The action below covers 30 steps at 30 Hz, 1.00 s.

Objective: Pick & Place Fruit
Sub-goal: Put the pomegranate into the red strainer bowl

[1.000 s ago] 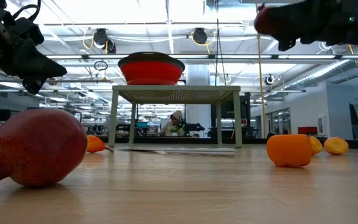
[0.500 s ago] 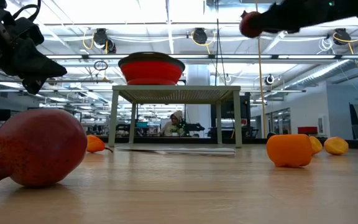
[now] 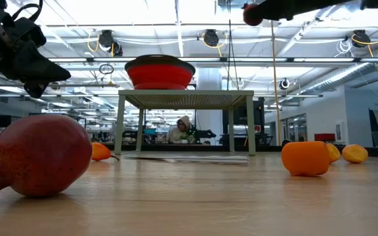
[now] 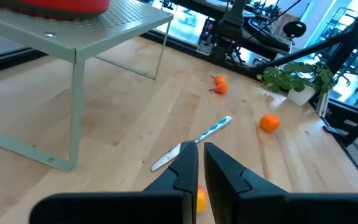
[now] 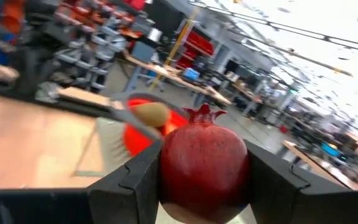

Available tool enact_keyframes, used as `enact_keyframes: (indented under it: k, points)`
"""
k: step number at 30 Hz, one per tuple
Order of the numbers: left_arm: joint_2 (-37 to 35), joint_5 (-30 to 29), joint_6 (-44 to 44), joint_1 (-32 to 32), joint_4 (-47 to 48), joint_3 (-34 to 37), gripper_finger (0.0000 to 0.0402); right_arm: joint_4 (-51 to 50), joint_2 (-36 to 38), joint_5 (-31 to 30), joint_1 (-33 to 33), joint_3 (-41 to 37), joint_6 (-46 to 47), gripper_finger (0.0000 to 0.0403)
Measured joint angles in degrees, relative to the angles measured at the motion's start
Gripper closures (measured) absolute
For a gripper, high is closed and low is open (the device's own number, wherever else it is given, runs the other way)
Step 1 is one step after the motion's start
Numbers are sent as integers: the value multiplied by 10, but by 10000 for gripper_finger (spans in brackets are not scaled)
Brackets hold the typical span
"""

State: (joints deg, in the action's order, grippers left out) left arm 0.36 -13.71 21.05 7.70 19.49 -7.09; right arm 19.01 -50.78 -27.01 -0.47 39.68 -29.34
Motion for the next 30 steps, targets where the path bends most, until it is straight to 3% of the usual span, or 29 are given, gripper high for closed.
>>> enact_keyframes:
  k: [10,22,30]
  points:
    - [0,-43,-16,0,0,0,376,0,-96,65,-80,112,1,223]
    - [0,-48,-29,0,0,0,376,-18,-244,135,-140,271,33,222]
    - [0,-49,-34,0,0,0,376,-95,-307,138,-161,358,84,224]
